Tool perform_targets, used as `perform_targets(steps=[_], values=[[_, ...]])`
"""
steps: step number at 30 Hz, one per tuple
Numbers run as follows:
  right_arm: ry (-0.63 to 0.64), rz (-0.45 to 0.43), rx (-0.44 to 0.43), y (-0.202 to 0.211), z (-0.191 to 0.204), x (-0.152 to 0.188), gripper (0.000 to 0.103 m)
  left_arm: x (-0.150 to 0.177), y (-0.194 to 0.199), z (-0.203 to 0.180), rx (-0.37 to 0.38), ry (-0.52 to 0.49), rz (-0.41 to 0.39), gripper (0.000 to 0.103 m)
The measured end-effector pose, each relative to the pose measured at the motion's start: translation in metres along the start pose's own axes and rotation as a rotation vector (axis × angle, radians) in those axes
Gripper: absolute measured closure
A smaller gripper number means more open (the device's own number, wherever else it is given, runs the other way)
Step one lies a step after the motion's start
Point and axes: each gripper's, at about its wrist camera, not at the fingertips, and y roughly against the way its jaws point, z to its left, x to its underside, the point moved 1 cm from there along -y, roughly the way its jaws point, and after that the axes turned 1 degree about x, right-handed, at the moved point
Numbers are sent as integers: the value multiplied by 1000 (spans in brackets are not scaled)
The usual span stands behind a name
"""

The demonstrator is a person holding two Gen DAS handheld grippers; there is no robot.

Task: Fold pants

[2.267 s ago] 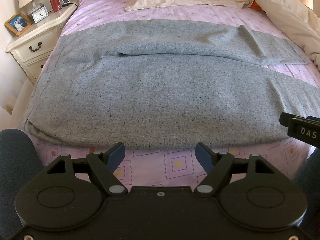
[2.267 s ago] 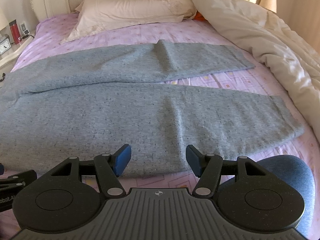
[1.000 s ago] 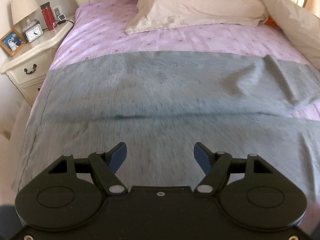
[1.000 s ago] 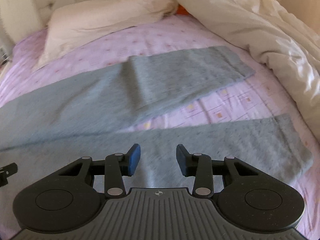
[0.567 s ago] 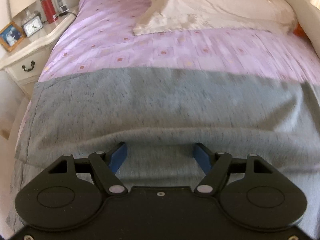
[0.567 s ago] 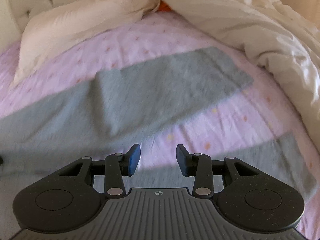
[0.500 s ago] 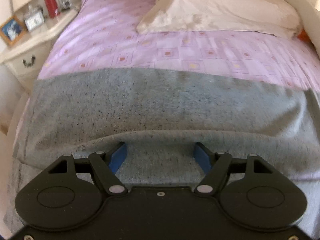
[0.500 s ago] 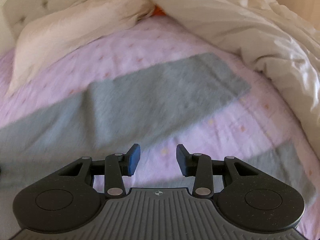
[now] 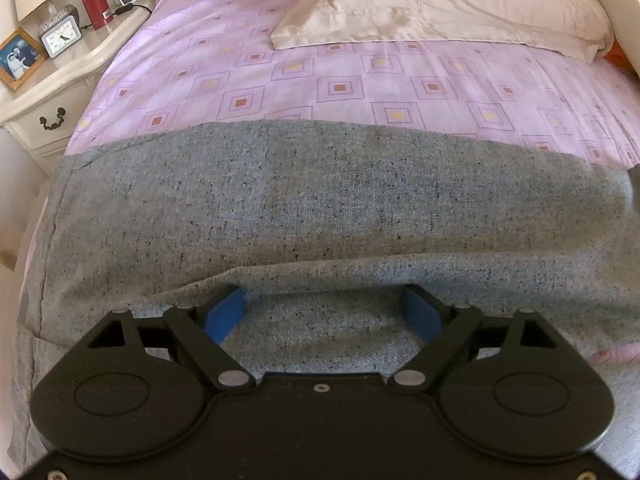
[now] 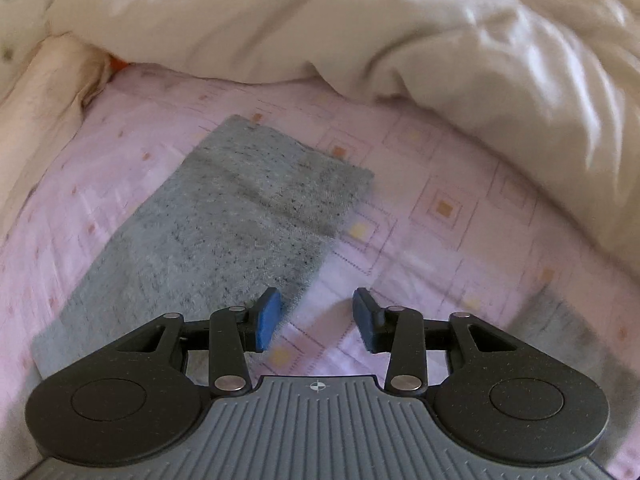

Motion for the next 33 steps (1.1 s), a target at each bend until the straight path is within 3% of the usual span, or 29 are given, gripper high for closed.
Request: perform_targets(steps=[3,5,6,10,13,16,19,21,22,24,27,33], values=[[12,25,-113,-2,8,-1,66,-2,-1,-2,-5,-3,1,14],[32,4,-169,2,14,2,101,-3,-1,-3,-8,-6,0,15],[51,-22,-151,5,16,4,101,-3,-1,-3,-8,-9,-1,15],[58,-79,-98,16,3,8,102,-5,6,-5,11,-35,-8,18],[5,-15,-64,0,-8,9,102,-4,15,-8,36,-64,-33,18],[46,-32,-25,6,-3,12,100,-3,6,-9,1,-85,0,15],[30,-139,34,32,5,9,97,-2,-2,-2,25,-58,13,11],[59,-234,15,50,15,6,94,-5,-5,2,48,-37,31,10],[80,-252,-19,55,23,2,88,-6,-6,3,53,-33,39,8],[113,-229,-85,56,43,-7,76,-7,-9,2,52,-45,42,5],[121,-162,-145,47,79,-20,76,-5,-11,1,55,-45,38,2],[133,-59,-59,6,139,-32,76,-3,-11,0,52,-41,27,0]])
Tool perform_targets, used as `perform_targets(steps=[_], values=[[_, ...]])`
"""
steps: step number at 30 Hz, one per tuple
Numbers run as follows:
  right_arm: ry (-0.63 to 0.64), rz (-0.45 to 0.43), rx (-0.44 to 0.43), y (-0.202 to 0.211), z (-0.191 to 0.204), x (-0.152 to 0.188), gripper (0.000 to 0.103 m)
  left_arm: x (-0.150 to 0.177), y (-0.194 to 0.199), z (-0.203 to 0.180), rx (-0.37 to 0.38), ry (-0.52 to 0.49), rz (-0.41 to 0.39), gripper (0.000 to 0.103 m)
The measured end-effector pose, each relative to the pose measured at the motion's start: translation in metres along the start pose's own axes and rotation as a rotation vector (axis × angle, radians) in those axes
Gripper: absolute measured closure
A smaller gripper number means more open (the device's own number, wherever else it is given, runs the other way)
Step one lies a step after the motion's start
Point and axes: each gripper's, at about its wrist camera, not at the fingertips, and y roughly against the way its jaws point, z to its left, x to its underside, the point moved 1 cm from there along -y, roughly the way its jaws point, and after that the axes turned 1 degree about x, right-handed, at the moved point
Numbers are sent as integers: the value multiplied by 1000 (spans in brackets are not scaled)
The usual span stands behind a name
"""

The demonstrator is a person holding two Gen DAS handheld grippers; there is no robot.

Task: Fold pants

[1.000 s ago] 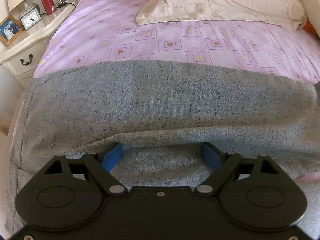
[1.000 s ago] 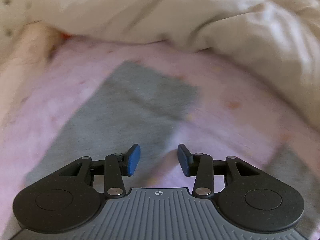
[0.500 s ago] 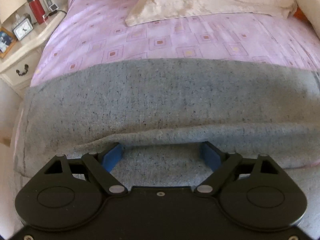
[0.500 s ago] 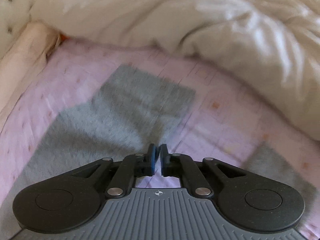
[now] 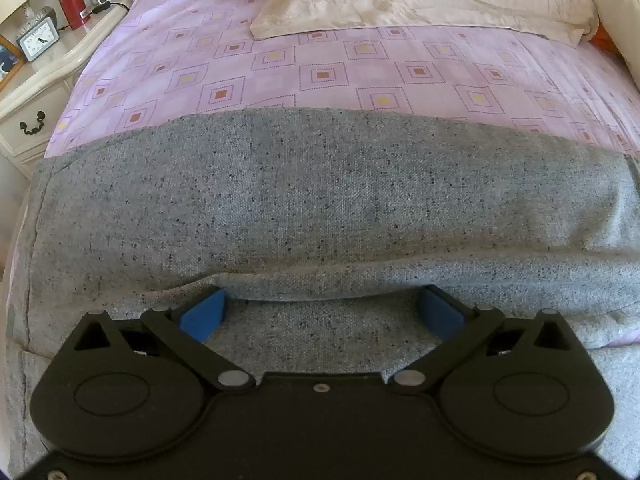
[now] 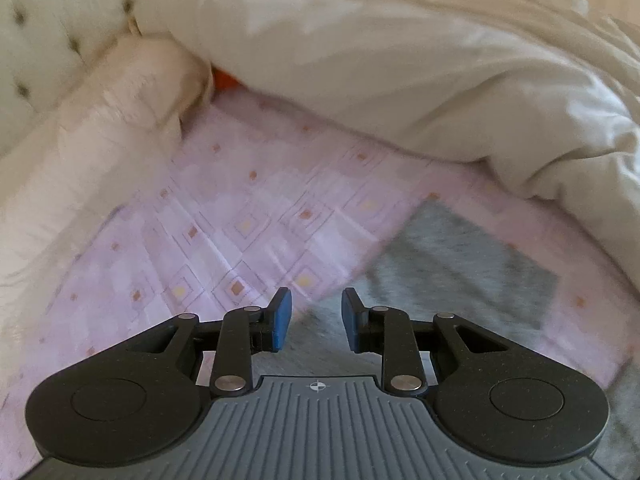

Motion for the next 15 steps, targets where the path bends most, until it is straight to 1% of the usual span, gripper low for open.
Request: perform_targets(steps=[2,4,6,7,8,9,12,15], values=[[7,16,58,-12,7,3,76,-1,0,0,-1,-2,2,0],[43,34,112,-22,13,7,76,-1,0,0,-1,-1,3,0],[68,87,151,-31,12,12,77,-1,0,0,0,-1,3,0],[67,113,160,-31,8,16,80,-1,0,0,-1,-1,4,0],[63,122,146,-28,3,20,94,-1,1,0,-2,-2,5,0],[60,118,121,-23,-3,23,98,-1,1,0,-5,-3,5,0],[42,68,43,6,-26,35,98,-1,2,-2,-7,-11,-1,0],[15,33,-20,39,-52,53,99,0,10,1,22,-18,0,8]])
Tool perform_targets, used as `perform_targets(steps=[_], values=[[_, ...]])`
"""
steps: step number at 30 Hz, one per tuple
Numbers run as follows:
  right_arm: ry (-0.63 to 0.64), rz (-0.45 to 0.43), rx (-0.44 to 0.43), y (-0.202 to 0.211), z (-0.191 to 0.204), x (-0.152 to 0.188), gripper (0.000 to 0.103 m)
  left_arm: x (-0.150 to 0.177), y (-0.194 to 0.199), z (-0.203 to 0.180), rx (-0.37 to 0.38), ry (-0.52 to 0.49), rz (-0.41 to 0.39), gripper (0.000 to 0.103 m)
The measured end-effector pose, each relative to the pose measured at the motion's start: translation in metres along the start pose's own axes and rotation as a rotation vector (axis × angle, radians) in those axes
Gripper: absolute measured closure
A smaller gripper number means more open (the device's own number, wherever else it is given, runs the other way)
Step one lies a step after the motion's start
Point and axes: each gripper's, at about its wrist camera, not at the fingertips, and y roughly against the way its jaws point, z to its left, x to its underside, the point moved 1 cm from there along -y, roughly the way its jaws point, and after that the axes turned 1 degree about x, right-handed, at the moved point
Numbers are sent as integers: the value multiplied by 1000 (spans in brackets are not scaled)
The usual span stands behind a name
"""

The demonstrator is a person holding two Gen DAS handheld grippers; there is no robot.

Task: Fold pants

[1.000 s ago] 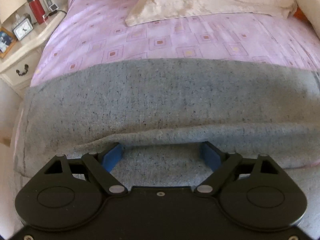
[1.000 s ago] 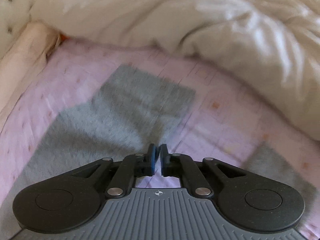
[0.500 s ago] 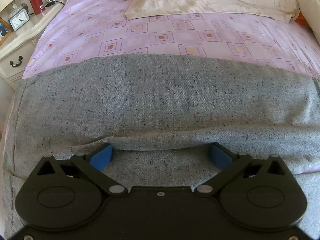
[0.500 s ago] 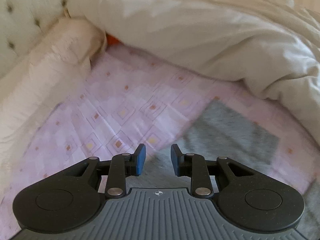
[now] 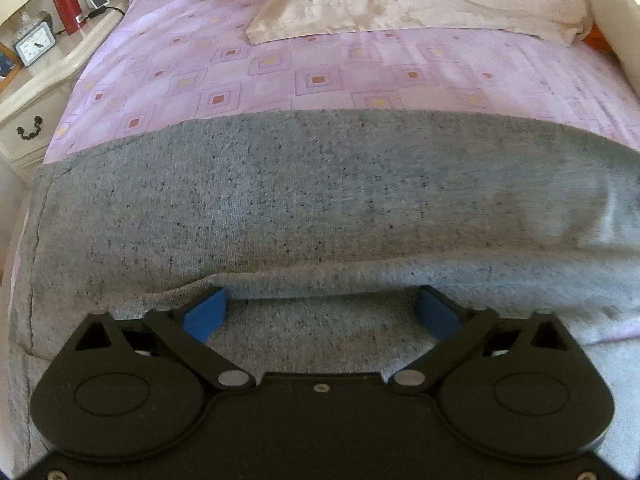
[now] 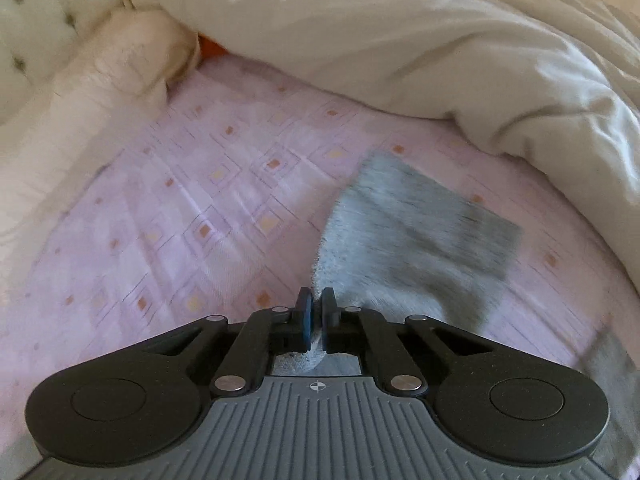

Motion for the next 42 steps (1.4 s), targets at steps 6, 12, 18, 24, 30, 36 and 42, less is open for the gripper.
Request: perform_targets(steps=[6,12,18,24,30,36,42], values=[[-53,-49,-50,38,-38,54,99,2,34,5,67,-5,4,19],[-73,-102,-45,29,-50,98,98,-16,58,5,89,27,-42,19],[-32,-179,-57,28,-49,102,98,-59,31,9,126,158,13,19],[-6,-194,-60,23,-46,104,98,-89,-15,13,128,300,99,19],[-14,-191,-69,21,-47,103,98,-100,-46,16,70,377,159,19],[-19,-191,-80,21,-48,103,98,-112,-44,13,63,371,160,83],[-51,-213,-125,26,-55,101,98,-108,5,19,109,344,82,93]])
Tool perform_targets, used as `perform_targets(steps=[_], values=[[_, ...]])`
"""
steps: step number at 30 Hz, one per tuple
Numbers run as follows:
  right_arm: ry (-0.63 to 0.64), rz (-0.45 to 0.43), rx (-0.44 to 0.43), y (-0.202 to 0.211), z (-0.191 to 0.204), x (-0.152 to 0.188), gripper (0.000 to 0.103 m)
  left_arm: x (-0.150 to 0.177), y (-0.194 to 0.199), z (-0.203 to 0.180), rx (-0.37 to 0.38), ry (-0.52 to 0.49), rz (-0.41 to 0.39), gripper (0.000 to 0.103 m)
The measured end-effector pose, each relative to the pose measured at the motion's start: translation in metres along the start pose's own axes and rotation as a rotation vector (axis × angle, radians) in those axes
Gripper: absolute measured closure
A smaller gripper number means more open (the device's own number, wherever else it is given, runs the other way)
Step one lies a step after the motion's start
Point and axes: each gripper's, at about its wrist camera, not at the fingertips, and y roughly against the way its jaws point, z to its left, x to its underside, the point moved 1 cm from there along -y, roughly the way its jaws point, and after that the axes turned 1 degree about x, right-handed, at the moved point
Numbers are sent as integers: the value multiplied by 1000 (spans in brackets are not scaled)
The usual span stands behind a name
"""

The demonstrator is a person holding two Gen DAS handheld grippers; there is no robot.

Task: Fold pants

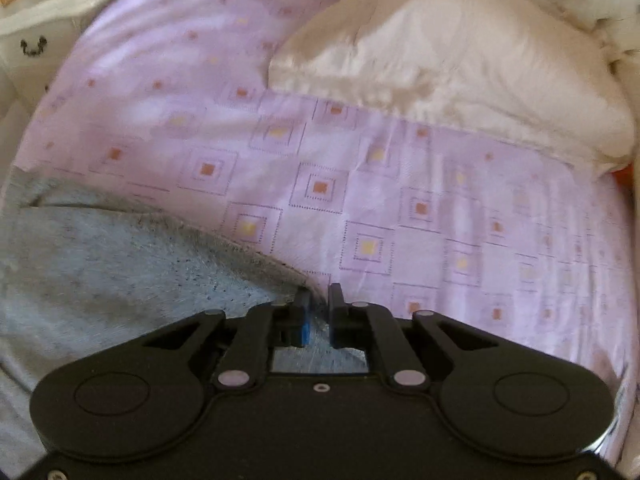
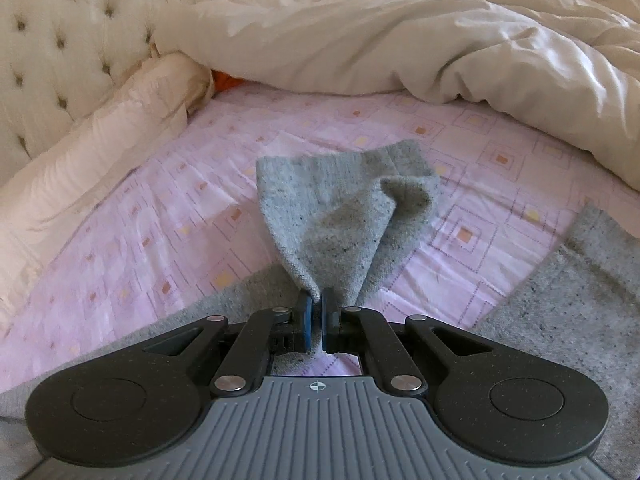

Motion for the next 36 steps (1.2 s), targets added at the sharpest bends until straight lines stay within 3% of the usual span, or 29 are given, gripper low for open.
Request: perform_targets(steps=[6,10,15,21,28,32,36], values=[[7,-101,-69,32,-1,-13,98,35,70,5,47,-85,-111,93],[-18,-80,-94,65,-11,-23,98,65,116,10,87,-145,-183,93],[58,1,-70,107,-29,-20,98,118,153,29,100,-218,-226,93],[84,211,-11,108,-55,1,98,179,131,66,82,-211,-117,93],[193,349,75,96,-56,14,98,220,72,87,18,-133,52,93],[251,379,90,105,-54,9,98,226,59,88,8,-120,69,93],[261,326,73,116,-50,-4,96,223,58,80,-7,-148,52,92]])
